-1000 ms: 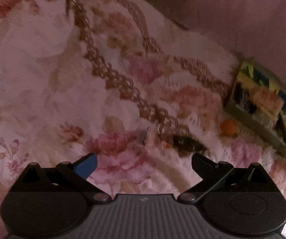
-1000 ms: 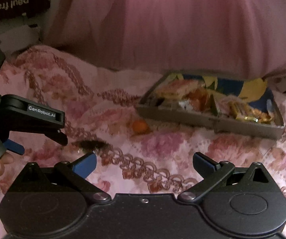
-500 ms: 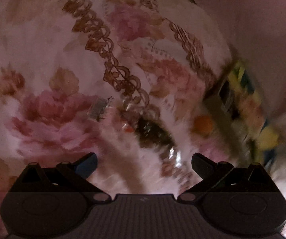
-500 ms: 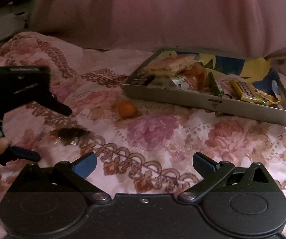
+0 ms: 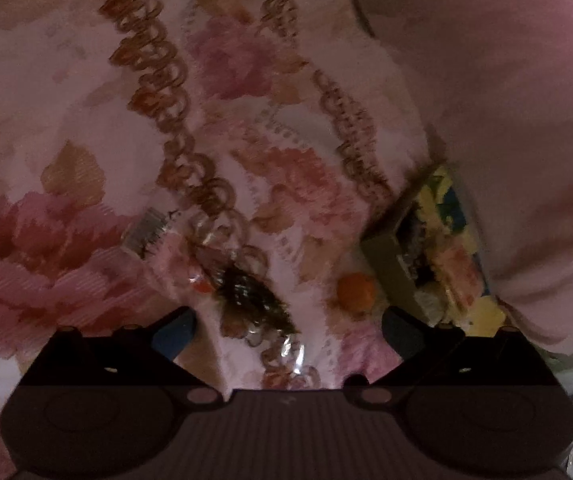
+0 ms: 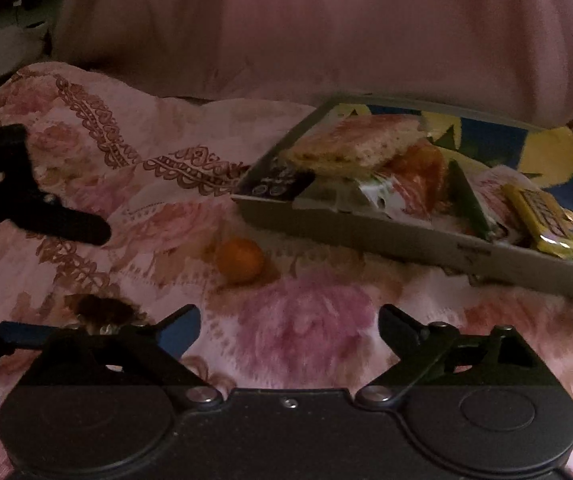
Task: Organize snacks
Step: 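Close the left tool on the dark wrapped candy while the right tool reaches the orange ball, then close the right tool on the orange ball while the left tool holds the candy, then carry the dark candy and orange ball into the tray with both tools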
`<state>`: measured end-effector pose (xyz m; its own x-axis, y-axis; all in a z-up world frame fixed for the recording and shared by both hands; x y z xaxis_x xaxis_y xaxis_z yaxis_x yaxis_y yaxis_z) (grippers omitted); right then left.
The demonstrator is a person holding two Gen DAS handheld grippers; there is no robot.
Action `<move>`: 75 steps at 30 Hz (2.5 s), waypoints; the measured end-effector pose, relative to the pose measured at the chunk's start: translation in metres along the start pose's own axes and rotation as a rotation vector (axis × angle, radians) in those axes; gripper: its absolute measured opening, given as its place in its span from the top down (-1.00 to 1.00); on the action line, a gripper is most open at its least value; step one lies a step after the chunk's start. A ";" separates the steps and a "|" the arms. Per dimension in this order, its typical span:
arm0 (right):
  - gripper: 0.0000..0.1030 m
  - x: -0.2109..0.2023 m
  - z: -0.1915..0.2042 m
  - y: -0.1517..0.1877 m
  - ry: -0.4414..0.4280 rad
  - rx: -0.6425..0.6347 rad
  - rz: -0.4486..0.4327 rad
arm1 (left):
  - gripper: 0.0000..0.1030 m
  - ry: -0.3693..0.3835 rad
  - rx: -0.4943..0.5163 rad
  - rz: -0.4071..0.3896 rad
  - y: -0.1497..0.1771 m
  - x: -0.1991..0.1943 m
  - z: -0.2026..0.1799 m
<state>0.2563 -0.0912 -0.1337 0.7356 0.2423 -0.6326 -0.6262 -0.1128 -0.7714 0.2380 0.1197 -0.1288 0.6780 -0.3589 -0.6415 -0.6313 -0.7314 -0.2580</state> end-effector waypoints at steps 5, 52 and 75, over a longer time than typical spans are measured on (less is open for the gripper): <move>-0.69 0.023 0.007 -0.008 -0.042 -0.005 -0.007 | -0.86 0.003 0.040 -0.018 0.000 0.001 -0.004; 0.32 -0.041 0.006 0.038 -0.096 -0.204 0.146 | 0.45 -0.151 0.127 -0.102 -0.008 0.013 -0.008; 0.32 -0.045 -0.006 0.011 -0.069 -0.106 0.016 | 0.80 0.033 0.426 0.019 0.032 0.021 -0.062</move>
<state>0.2181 -0.1089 -0.1138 0.7042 0.3050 -0.6411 -0.6039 -0.2176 -0.7668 0.2550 0.0524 -0.1056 0.6721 -0.3937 -0.6271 -0.7383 -0.4216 -0.5265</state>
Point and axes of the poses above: each gripper's, at about its wrist camera, not at the fingertips, and x roughly the way its jaws point, z to its left, y to its underside, the point moved 5 cm from there along x, roughly the way its jaws point, and after that the axes turned 4 degrees about y, right-handed, at the moved point
